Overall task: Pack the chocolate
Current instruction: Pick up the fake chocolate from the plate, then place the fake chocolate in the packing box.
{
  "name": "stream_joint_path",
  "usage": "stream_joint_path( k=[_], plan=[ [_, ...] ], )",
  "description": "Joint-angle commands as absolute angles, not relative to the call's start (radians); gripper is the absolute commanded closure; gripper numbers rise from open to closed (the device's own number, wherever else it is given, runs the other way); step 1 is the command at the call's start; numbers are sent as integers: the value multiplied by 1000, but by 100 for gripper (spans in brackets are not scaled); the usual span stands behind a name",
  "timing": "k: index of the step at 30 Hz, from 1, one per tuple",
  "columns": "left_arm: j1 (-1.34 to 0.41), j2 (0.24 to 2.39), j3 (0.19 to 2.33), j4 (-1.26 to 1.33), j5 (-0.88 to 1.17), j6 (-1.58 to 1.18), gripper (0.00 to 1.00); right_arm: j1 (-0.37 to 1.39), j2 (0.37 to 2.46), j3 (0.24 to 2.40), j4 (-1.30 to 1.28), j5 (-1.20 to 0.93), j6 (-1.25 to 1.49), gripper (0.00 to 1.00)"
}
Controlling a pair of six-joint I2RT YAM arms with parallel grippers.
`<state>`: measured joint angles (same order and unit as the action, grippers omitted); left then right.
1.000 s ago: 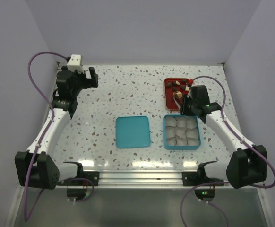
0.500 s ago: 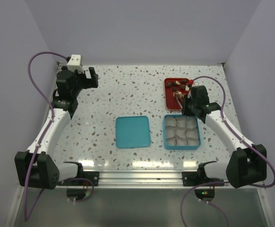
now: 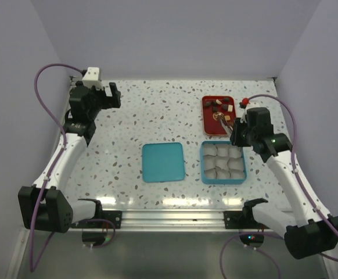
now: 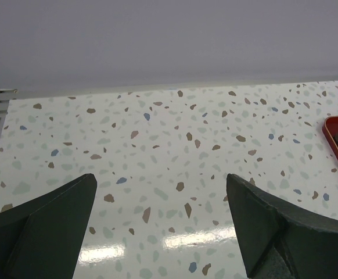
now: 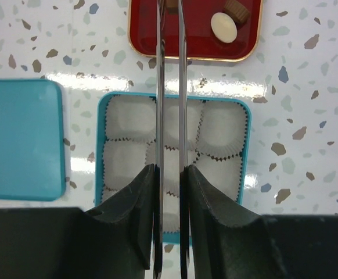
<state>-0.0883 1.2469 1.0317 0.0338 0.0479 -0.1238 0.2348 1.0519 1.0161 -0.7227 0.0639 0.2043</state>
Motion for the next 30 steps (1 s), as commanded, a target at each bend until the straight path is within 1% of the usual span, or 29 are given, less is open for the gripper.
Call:
stream_joint_path(
  k=[1,17,25,30],
  plan=[
    [-94,1252,1038,58,46,-138,0,238,1000,1086,-839,12,187,79],
    [-94,1259,1042,51,26,-133,0,238,894,1212,-1175,-158,172,79],
    [-95,1261,1042,51,37,-140,0,236,856,1227,-1244,-172,173,80],
    [-95,1264,1040,51,41,-141,0,238,845,1187,-1232,-207,187,80]
  ],
)
